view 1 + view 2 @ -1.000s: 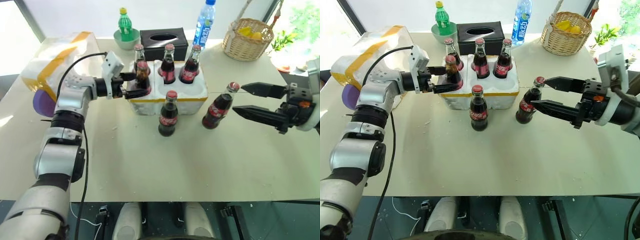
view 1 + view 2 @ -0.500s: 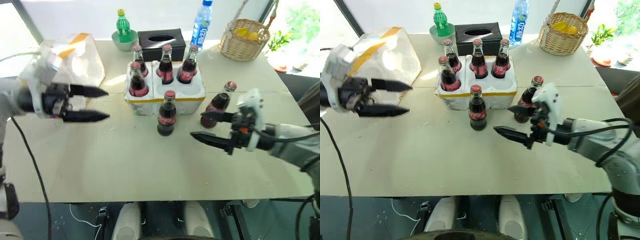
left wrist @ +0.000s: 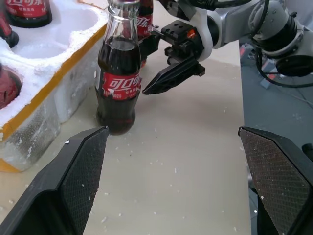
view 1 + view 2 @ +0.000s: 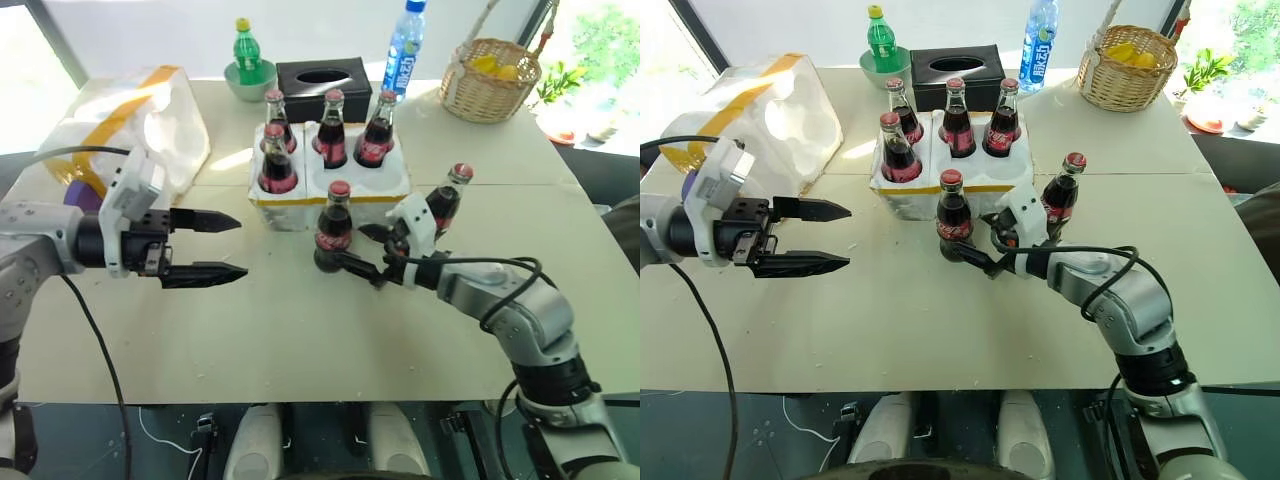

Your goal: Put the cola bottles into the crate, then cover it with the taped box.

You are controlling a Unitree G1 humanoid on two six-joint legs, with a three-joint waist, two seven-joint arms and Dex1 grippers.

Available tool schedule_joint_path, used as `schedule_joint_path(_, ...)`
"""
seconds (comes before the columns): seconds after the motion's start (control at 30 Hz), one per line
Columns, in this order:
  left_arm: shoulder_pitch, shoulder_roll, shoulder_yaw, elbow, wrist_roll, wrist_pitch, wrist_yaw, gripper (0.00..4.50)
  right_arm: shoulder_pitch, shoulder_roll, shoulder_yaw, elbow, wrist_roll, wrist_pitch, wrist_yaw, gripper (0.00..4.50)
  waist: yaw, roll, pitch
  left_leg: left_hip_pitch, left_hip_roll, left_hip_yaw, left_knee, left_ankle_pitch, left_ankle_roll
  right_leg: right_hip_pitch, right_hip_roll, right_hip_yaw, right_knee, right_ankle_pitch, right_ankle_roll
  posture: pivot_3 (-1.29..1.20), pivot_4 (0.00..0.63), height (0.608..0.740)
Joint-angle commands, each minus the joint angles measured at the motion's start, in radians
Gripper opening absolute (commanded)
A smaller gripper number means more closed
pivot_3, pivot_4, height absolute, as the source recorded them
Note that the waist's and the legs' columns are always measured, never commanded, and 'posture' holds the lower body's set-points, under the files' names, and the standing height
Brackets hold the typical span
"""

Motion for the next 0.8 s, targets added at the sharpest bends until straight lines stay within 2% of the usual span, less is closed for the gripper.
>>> schedule_joint_path(0.03,0.001,0.017,0.037,-0.032,-0.026,-0.007,0.020,4.46,-0.043,0.067,-0.014,0.015,0.006,-0.007,-0.008,4.50,-0.002,0.000,0.000,0.000,0.000,0.000,0.000,0.000,0.000,0.000,0.000,0.000,0.000,0.000,0.000,0.00,0.150,0.740)
schedule_joint_path(0.27,-0.026,0.021,0.020,-0.006,-0.010,-0.032,0.028,4.46,-0.099,0.177,0.003,0.103,-0.022,0.002,-0.016,4.50,-0.003,0.000,0.000,0.000,0.000,0.000,0.000,0.000,-0.001,0.000,0.000,0.000,0.001,0.000,0.000,0.00,0.150,0.740)
schedule_joint_path(0.37,-0.046,0.017,0.013,0.004,-0.011,-0.036,0.036,4.50,-0.118,0.199,0.001,0.140,-0.041,0.020,-0.029,3.64,-0.004,0.000,0.000,0.000,0.000,0.000,0.000,0.001,-0.001,0.000,0.000,0.000,0.004,0.000,0.000,0.00,0.150,0.740)
schedule_joint_path(0.47,-0.050,0.016,0.012,0.011,-0.009,-0.041,0.040,4.50,-0.146,0.216,-0.085,0.103,0.037,0.059,-0.019,2.55,-0.012,0.000,-0.001,0.001,0.000,0.000,-0.001,0.001,-0.001,0.000,0.000,0.001,0.004,0.000,0.000,0.00,0.150,0.740)
schedule_joint_path(0.6,-0.049,0.015,0.015,0.014,-0.009,-0.044,0.046,4.50,-0.205,0.209,-0.205,0.031,0.196,0.143,0.006,2.55,-0.022,0.001,0.000,0.000,0.001,0.000,-0.002,0.001,-0.001,-0.001,0.001,0.001,0.004,0.000,-0.001,0.00,0.150,0.740)
schedule_joint_path(0.67,-0.050,0.011,0.013,0.016,-0.007,-0.048,0.050,4.50,-0.290,0.198,-0.267,0.025,0.271,0.172,-0.016,2.55,-0.024,0.002,0.001,0.000,0.001,0.000,-0.002,0.001,-0.001,-0.002,0.001,0.001,0.004,0.000,-0.001,0.00,0.150,0.740)
schedule_joint_path(0.8,-0.063,-0.003,0.003,0.029,-0.001,-0.063,0.059,4.50,-0.442,0.183,-0.266,0.108,0.183,0.131,-0.079,2.55,-0.023,0.002,0.001,0.000,0.001,0.000,-0.002,0.001,-0.003,-0.003,0.001,0.001,0.005,0.000,-0.001,0.00,0.150,0.740)
